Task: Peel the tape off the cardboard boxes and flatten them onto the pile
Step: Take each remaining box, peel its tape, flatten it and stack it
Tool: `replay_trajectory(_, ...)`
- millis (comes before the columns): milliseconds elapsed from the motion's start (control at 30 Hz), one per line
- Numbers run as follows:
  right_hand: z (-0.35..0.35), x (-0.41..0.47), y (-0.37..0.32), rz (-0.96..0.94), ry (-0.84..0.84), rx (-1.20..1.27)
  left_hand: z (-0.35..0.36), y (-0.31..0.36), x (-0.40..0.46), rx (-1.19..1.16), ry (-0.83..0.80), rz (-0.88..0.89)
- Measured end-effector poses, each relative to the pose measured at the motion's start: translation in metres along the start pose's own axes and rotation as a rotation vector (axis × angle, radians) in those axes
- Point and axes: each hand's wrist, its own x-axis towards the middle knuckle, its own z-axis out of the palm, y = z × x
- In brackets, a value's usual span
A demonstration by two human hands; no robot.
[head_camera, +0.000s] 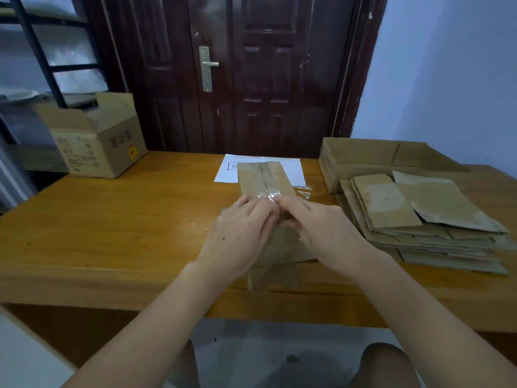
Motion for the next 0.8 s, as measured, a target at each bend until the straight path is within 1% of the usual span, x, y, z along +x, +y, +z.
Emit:
replay_trajectory(167,0.001,-0.002,-0.001,0.0,0.027,0.036,-0.004,-0.001,-0.001,-0.034,0.035,-0.012)
replay_trajectory(300,-0.001,-0.004,-0.004,0.051,0.029,0.083,-0.012,-0.007,-0.002,-0.089,-0.113,-0.022)
replay_trajectory(500,-0.003,-0.004,-0.006,0.074,0.043,0.114,-0.007,-0.008,0.0,-0.056,-0.014,0.001)
replay_trajectory(600,0.0,-0.003,-0.005,0.066,0.076,0.106,-0.004,-0.006,0.002,-0.013,0.031,0.017)
replay_trajectory(800,0.001,-0.003,-0.003,0.042,0.137,0.096,-0.001,-0.006,0.004,-0.01,0.06,-0.002)
